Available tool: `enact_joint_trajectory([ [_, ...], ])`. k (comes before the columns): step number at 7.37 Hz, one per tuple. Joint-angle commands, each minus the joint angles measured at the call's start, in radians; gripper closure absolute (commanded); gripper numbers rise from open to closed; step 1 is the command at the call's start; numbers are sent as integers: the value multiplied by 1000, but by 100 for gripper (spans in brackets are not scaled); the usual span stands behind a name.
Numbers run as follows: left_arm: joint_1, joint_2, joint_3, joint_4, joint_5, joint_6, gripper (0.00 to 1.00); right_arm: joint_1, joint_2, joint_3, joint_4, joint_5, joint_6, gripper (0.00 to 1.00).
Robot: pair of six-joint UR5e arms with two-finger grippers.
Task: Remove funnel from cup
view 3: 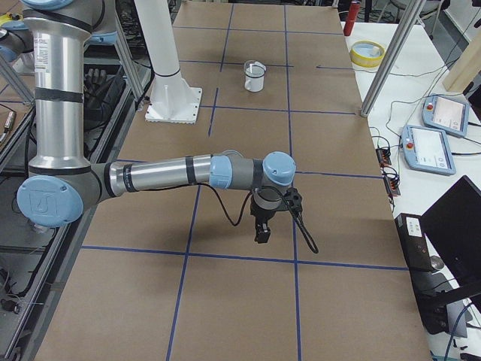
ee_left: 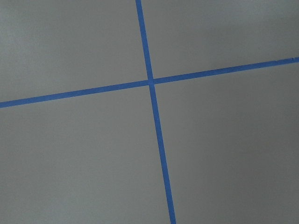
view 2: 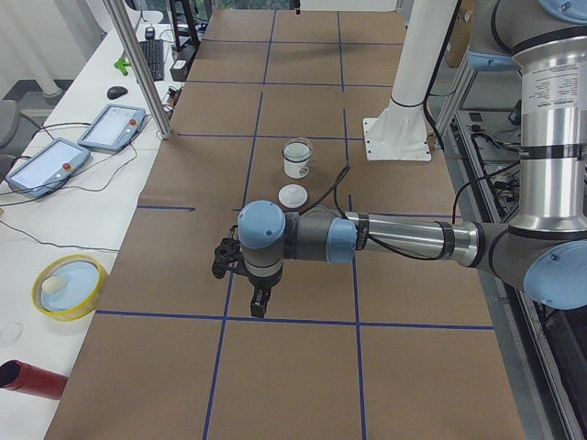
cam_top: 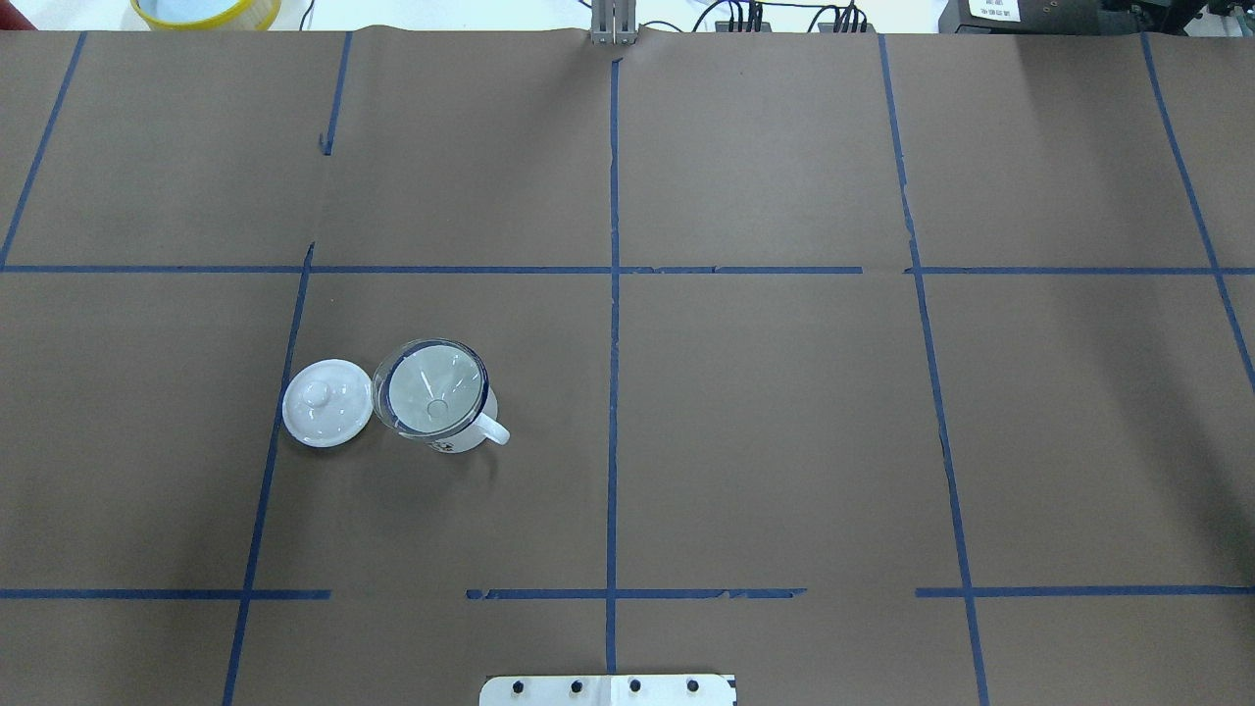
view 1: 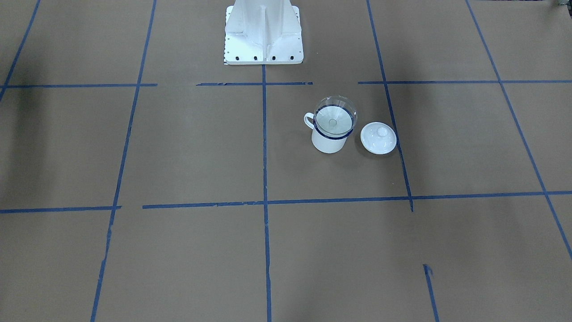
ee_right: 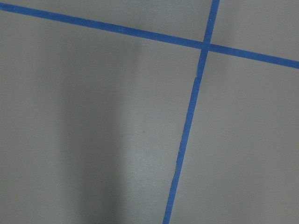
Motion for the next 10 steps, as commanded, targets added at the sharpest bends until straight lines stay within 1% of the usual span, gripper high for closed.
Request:
enact_joint_trajectory([
  [1,0,-6,-27,2,8,0,0,0,0,0,0,0,0,0],
  [3,-3,-5,-34,0,9,5,0,0,0,0,0,0,0,0],
  [4,3,-14,-40,-2,34,0,0,0,0,1,0,0,0,0],
  [5,0,-70,-51,-2,58,-3,0,0,0,0,-2,0,0,0],
  [6,0,-134,-57,-36,54,-26,0,0,0,1,0,0,0,0],
  [7,-3,-171,-75,-61,55,-50,0,0,0,1,0,0,0,0],
  [8,-3,-184,-62,-118,49,-72,0,0,0,0,0,0,0,0],
  [9,-6,-154,-93,-158,45,-78,0,0,0,1,0,0,0,0],
  [10,-3,-163,-109,-207,44,-83,0,0,0,0,0,0,0,0],
])
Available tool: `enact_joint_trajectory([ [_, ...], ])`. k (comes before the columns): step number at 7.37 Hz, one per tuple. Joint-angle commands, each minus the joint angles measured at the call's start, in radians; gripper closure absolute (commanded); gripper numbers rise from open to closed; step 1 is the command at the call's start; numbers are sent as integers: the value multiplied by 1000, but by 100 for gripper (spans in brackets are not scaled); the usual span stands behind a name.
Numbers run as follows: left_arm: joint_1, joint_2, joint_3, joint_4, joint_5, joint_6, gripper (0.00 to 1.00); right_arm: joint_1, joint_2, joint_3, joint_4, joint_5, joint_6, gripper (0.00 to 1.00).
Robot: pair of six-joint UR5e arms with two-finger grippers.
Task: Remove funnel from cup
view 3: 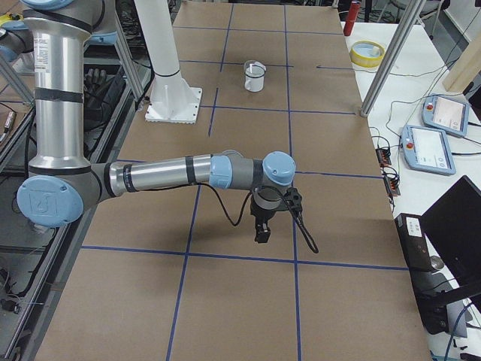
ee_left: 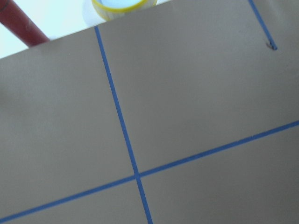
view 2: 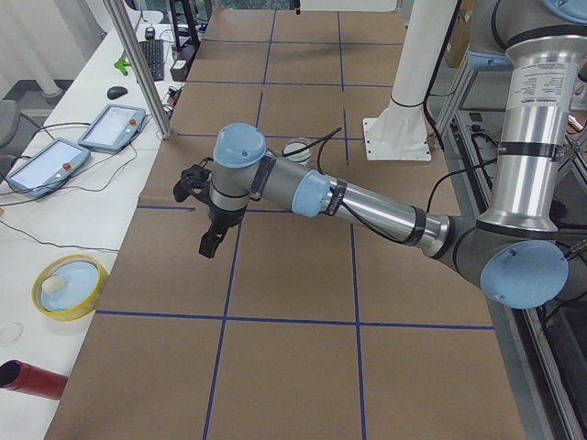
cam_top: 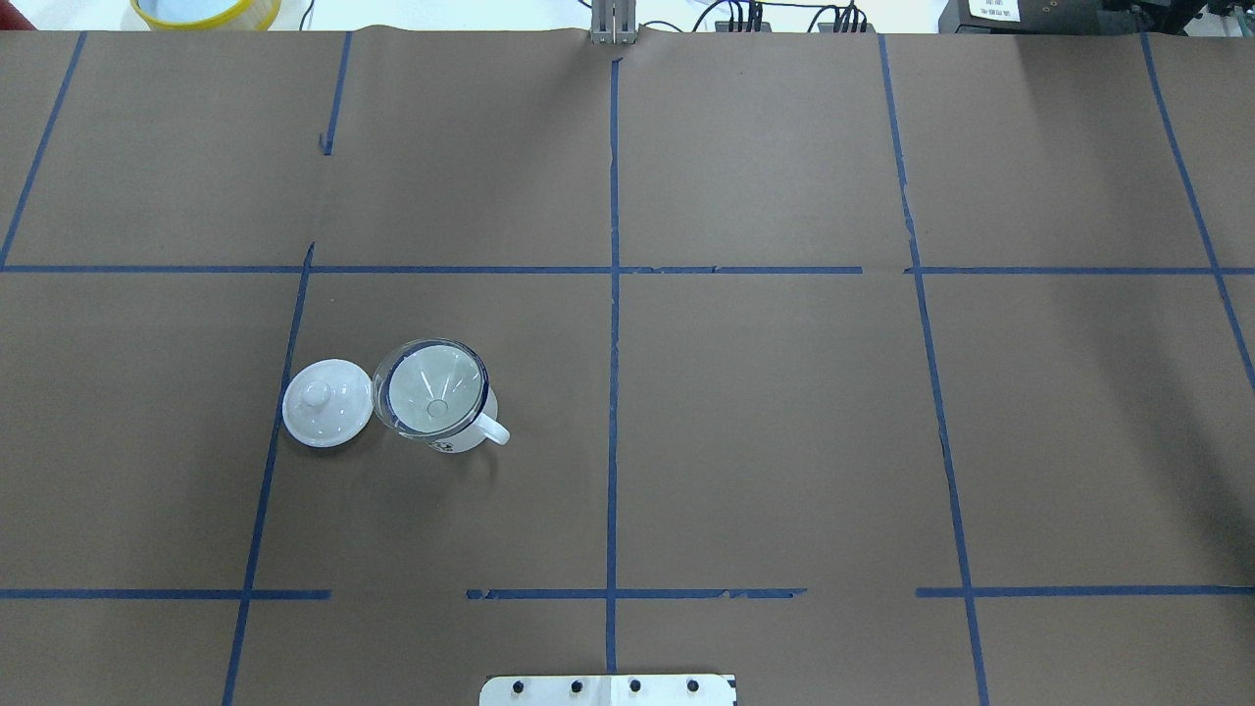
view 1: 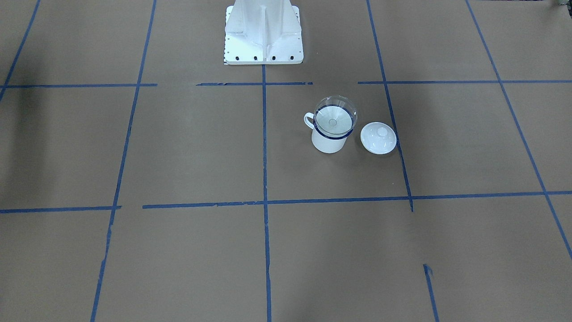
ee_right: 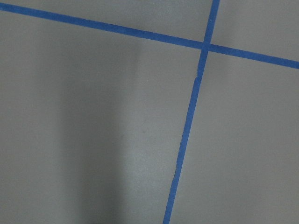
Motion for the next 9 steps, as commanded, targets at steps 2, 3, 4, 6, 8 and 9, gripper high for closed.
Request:
enact_joint_trajectory([
  [2,208,-54,-36,-106,12,-273,0,0,0,-1,0,0,0,0],
  [3,296,-100,-40,-105,24,-445,0,0,0,1,0,0,0,0],
  [4,414,-127,-75,-102,101,-658,0,0,0,1,0,0,0,0],
  [6,661,-229,-107,-64,229,-1066,0,0,0,1,0,0,0,0],
  [8,855,-437,-103,171,343,-1263,0,0,0,1,0,0,0,0],
  [9,933,-485,-90,217,401,-1331,0,0,0,-1,0,0,0,0],
])
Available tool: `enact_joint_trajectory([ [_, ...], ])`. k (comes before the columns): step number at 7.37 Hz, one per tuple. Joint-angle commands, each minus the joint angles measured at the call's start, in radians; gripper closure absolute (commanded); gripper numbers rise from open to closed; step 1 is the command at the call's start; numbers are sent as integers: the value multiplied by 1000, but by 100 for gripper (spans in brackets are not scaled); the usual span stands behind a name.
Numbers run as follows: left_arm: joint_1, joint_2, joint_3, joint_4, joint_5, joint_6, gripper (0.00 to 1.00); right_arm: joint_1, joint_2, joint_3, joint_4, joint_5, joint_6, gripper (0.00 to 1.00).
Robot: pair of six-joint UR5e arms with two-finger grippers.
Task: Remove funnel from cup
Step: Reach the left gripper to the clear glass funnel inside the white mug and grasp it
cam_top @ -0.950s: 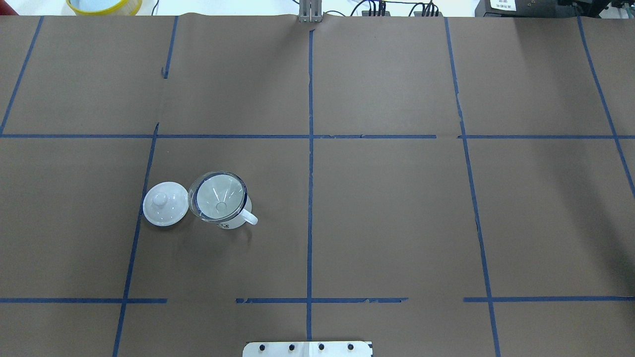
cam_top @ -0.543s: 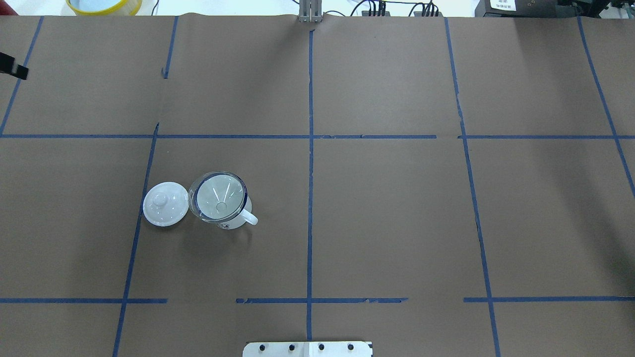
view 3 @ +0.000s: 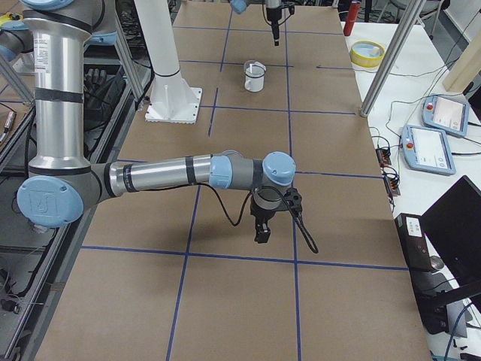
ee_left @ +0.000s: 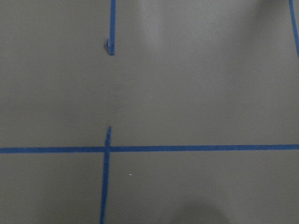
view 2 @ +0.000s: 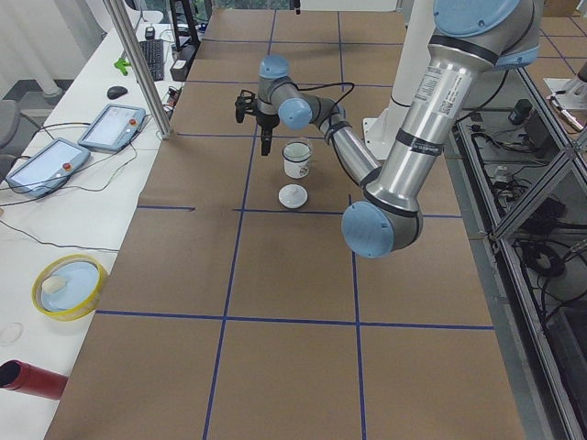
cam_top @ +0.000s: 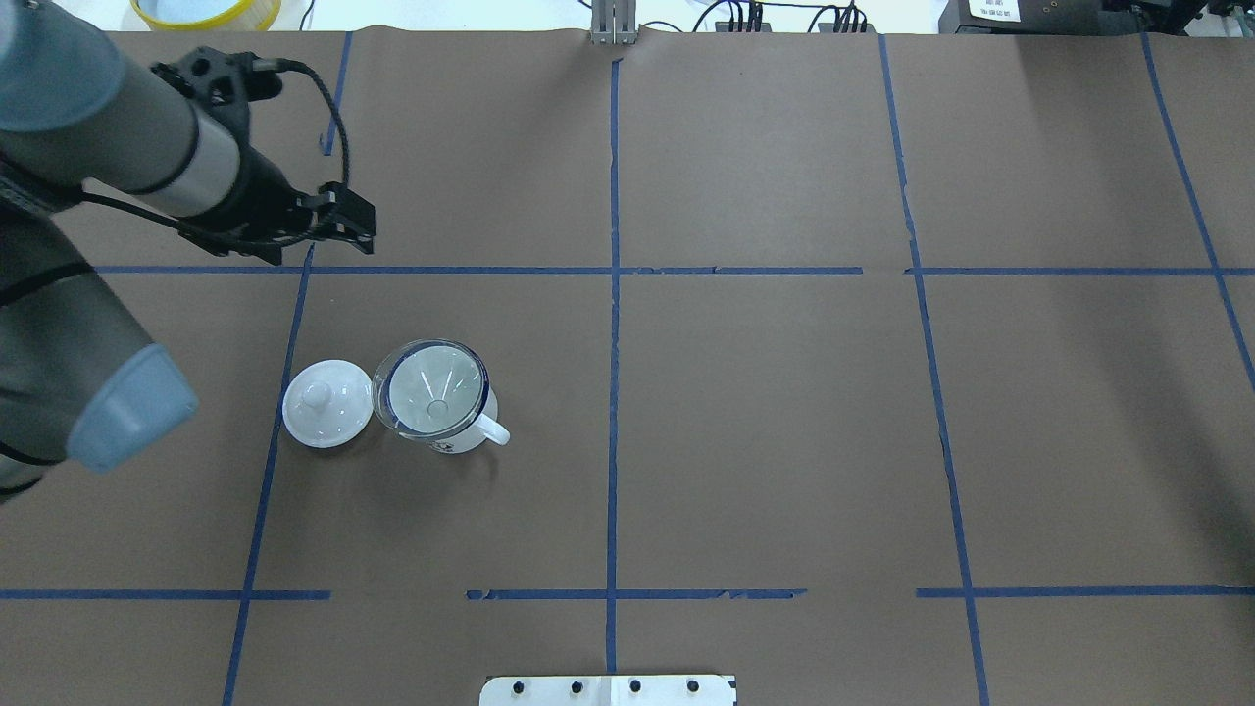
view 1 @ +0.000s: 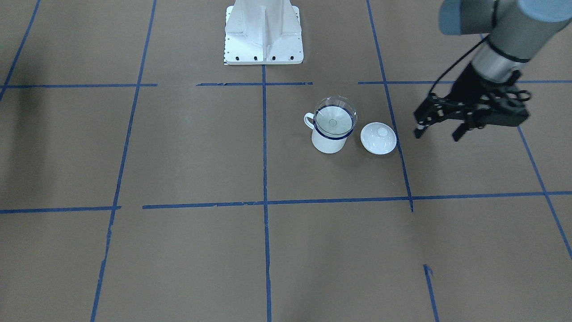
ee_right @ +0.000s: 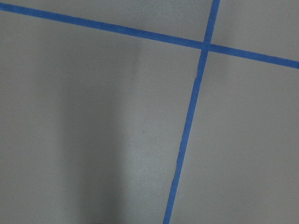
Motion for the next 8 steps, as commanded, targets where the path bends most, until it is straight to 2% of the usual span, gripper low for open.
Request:
enact_joint_trajectory([
  [1,174,-108,25,122,131,-136,0,0,0,1,0,0,0,0],
  [2,207,-160,72,174,156,-141,0,0,0,1,0,0,0,0],
  [4,236,-190,134,184,185,-143,1,0,0,1,0,0,0,0],
  [6,265,-190,152,184,204,-141,35,0,1,1,0,0,0,0],
  [7,265,-190,151,184,204,-141,55,0,0,1,0,0,0,0],
  [8,265,-190,148,185,204,-141,80,0,0,1,0,0,0,0],
])
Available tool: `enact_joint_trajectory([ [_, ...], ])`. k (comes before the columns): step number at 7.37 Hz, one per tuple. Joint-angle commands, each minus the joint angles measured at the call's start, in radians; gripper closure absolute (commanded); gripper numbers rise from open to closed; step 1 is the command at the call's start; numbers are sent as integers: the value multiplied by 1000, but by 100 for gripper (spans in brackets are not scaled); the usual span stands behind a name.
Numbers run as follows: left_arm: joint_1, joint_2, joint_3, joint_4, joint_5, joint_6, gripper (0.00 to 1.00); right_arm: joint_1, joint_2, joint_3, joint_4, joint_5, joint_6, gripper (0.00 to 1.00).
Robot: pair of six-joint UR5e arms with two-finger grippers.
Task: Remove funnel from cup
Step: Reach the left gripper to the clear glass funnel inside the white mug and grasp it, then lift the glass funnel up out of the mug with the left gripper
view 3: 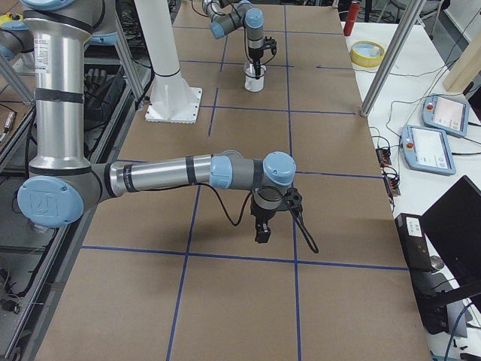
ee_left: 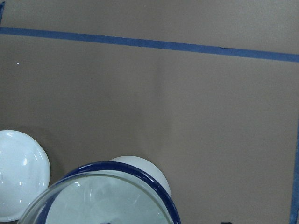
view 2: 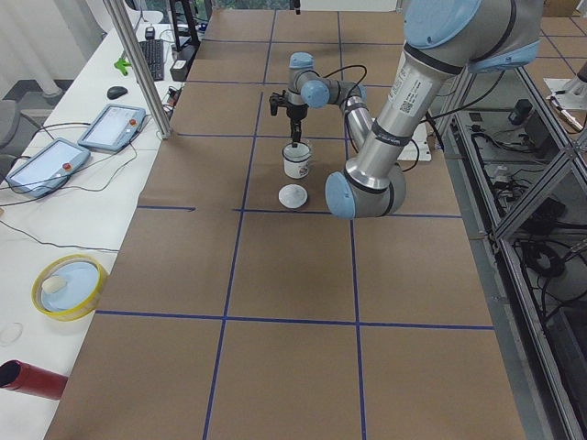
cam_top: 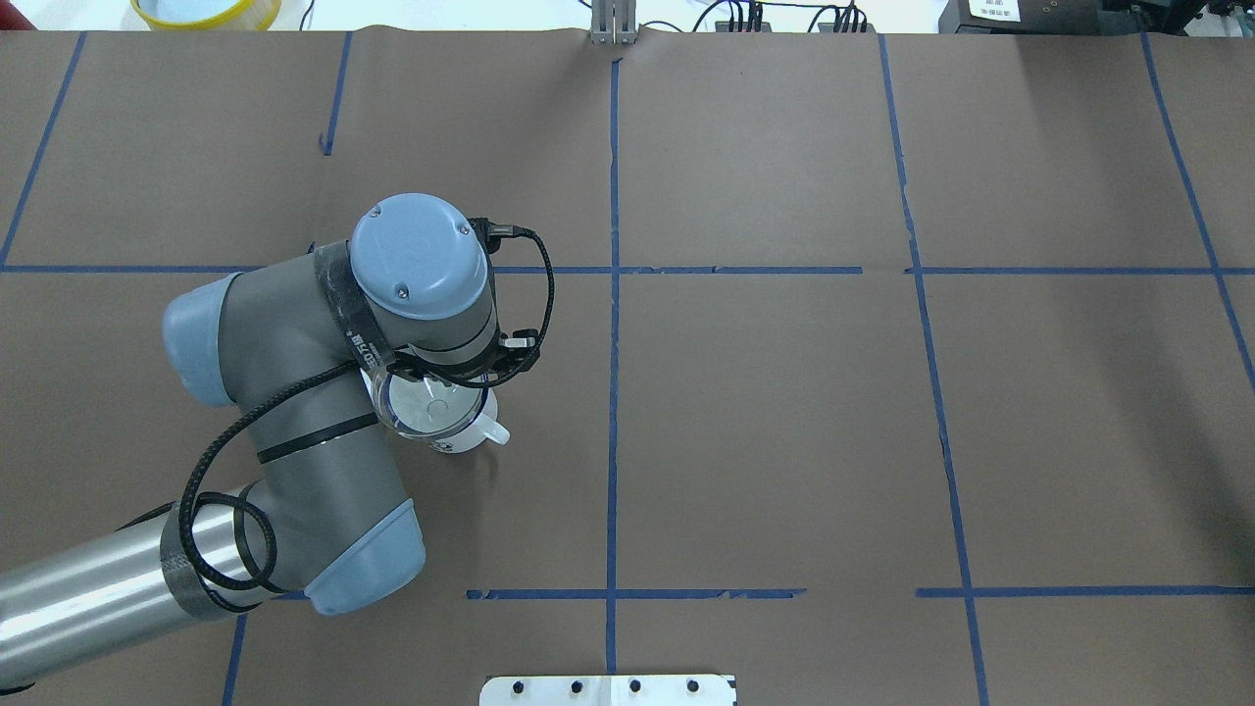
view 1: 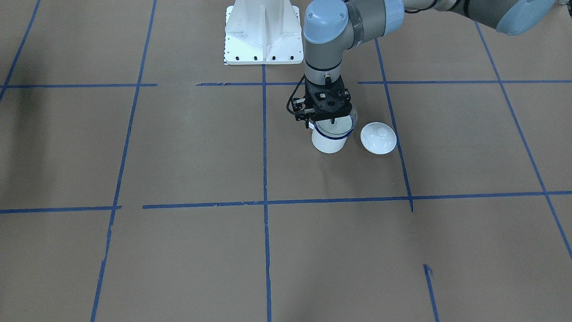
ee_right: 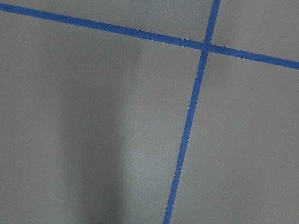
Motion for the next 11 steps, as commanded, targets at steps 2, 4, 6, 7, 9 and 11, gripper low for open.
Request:
enact_joint_trajectory([
  [2,2,-3,-22,33,1,8,100,0,0,0,0,0,0,0],
  [4,1,-10,-109,126,3,31,100,0,0,0,0,0,0,0],
  [6,-37,-77,-219,257,1,46,100,0,0,0,0,0,0,0],
  [7,-115,-101,-223,245,-2,-33,100,0,0,0,0,0,0,0],
  [9,-157,-19,-170,-92,146,-409,100,0,1,0,0,0,0,0],
  [11,-159,15,70,-508,354,-733,100,0,0,0,0,0,0,0],
])
